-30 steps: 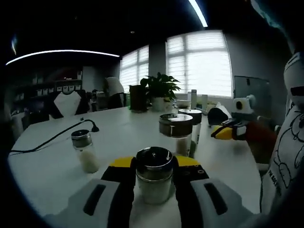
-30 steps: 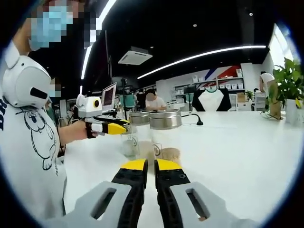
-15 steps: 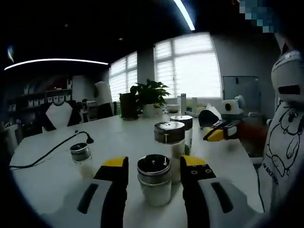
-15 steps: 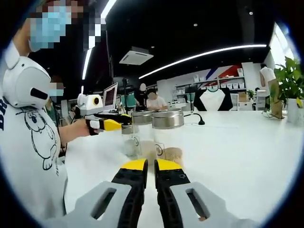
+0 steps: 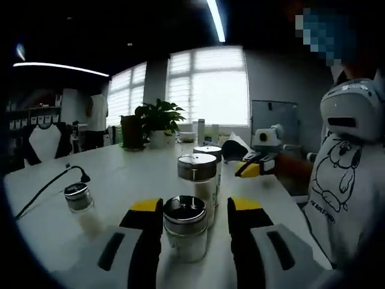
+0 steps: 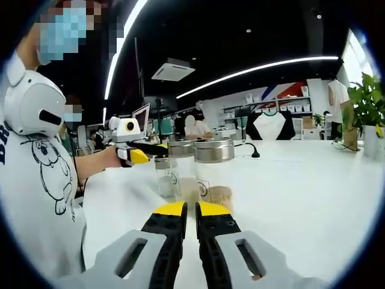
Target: Rotate the seasoning bottle until the label or dispensing opening points toward the visible target arrow and the bottle remains upright within the marked orientation range
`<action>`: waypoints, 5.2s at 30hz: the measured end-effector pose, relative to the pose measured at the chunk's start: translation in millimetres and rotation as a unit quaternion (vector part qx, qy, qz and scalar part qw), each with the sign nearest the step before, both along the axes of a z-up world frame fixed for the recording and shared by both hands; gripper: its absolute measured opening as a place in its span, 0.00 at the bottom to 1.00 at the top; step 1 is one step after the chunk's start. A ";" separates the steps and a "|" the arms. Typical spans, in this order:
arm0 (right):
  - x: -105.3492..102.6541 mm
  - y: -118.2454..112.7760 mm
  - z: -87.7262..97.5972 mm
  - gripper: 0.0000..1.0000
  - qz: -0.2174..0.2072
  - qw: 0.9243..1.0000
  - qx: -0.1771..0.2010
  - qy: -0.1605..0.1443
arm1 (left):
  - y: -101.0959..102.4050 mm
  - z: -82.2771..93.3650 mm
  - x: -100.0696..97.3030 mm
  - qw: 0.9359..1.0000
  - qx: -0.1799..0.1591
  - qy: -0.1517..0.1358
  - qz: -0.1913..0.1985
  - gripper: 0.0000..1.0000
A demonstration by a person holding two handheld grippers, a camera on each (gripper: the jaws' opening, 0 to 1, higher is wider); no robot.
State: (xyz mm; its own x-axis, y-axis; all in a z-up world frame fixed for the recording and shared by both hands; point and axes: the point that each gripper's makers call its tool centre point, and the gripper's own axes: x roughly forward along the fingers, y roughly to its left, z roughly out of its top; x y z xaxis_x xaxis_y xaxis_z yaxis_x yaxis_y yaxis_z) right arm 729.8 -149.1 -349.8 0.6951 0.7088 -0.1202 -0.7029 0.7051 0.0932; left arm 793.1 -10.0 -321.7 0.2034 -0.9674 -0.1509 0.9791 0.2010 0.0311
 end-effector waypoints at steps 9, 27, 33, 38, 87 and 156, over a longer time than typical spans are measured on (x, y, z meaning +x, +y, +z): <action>1.0 0.0 -0.4 0.03 0.002 1.000 -0.004 0.000 | -4.4 -2.4 9.1 1.000 -0.006 0.011 -0.019 0.41; 0.8 -5.8 -2.6 0.03 -0.008 1.000 -0.002 0.001 | -6.3 -3.9 13.5 0.999 0.013 0.033 -0.017 0.33; 1.8 -7.3 -1.9 0.03 -0.013 1.000 0.000 0.000 | -7.0 -4.6 12.4 0.999 0.027 0.025 0.021 0.33; 2.1 -6.8 -1.4 0.03 -0.014 1.000 -0.001 -0.001 | -4.9 -5.2 13.5 0.997 0.020 0.031 0.073 0.33; 0.8 -4.0 -4.0 0.02 -0.011 1.000 -0.013 0.005 | -3.1 10.5 3.5 0.999 -0.010 0.011 -0.029 0.42; 3.2 -5.3 -5.7 0.02 -0.019 1.000 -0.011 0.005 | 34.1 34.9 42.3 0.992 -0.004 -0.026 0.122 0.38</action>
